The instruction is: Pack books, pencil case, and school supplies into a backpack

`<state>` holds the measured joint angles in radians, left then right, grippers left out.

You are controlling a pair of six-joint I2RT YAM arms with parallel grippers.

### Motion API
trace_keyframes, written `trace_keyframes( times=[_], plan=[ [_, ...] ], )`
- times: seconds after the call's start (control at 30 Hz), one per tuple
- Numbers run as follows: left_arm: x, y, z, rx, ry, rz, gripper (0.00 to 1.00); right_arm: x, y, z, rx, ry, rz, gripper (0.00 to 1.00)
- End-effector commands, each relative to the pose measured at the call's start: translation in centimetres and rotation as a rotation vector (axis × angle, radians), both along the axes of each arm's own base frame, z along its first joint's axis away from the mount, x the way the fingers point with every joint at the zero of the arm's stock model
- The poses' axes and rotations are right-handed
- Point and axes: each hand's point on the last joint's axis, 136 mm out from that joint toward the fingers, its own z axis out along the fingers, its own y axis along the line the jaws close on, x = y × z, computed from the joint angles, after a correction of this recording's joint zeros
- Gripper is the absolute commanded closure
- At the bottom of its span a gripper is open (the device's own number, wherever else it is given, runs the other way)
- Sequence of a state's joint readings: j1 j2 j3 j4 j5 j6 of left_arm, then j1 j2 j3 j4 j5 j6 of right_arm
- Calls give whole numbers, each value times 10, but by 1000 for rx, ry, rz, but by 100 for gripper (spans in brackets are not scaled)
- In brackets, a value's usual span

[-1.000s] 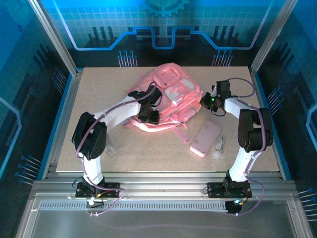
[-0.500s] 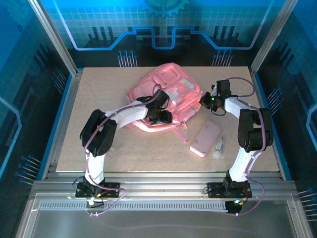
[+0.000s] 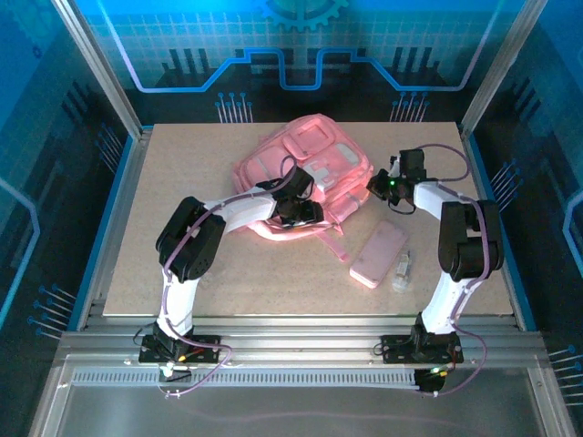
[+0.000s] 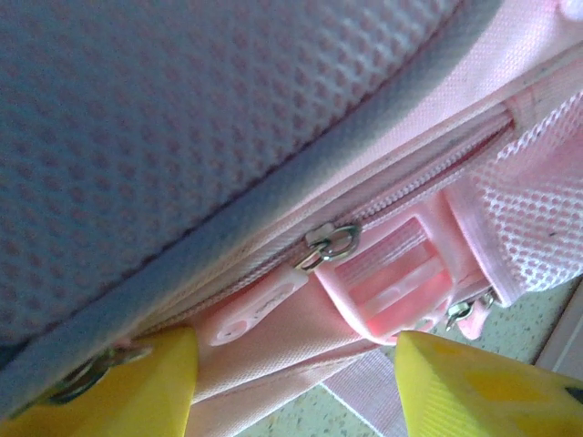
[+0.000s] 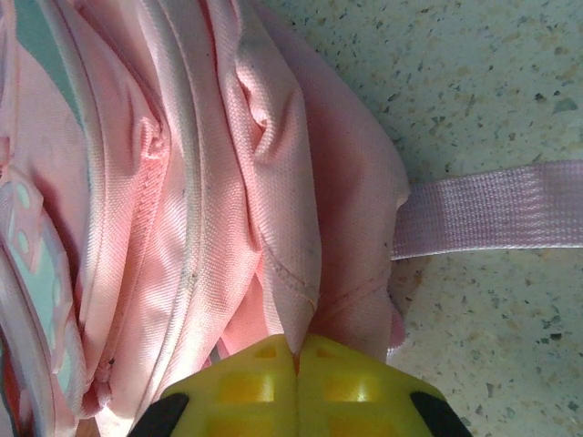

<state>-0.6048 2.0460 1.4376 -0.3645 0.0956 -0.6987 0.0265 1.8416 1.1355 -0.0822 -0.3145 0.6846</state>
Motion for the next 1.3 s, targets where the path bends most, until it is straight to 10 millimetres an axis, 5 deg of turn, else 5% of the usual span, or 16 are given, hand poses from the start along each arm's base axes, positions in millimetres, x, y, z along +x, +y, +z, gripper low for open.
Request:
trace_keyframes(
  times=[0.0, 0.27, 0.5, 0.73, 1.03, 1.27],
  plan=[
    [30, -15, 1, -80, -103, 15, 41, -6, 12, 20, 55, -40, 32, 100],
    [10, -31, 37, -171, -144, -50, 42, -7, 12, 13, 56, -21, 31, 100],
    [4, -1, 14, 21, -118, -65, 45, -4, 14, 15, 64, -21, 36, 100],
    [14, 9, -6, 132, -86, -122, 76, -5, 13, 17, 54, -24, 38, 100],
    [8, 31, -14, 159, -84, -99, 99, -4, 12, 19, 49, -29, 41, 100],
    [5, 41, -11, 207, -63, -125, 100, -2, 5, 17, 16, -28, 25, 100]
  ],
)
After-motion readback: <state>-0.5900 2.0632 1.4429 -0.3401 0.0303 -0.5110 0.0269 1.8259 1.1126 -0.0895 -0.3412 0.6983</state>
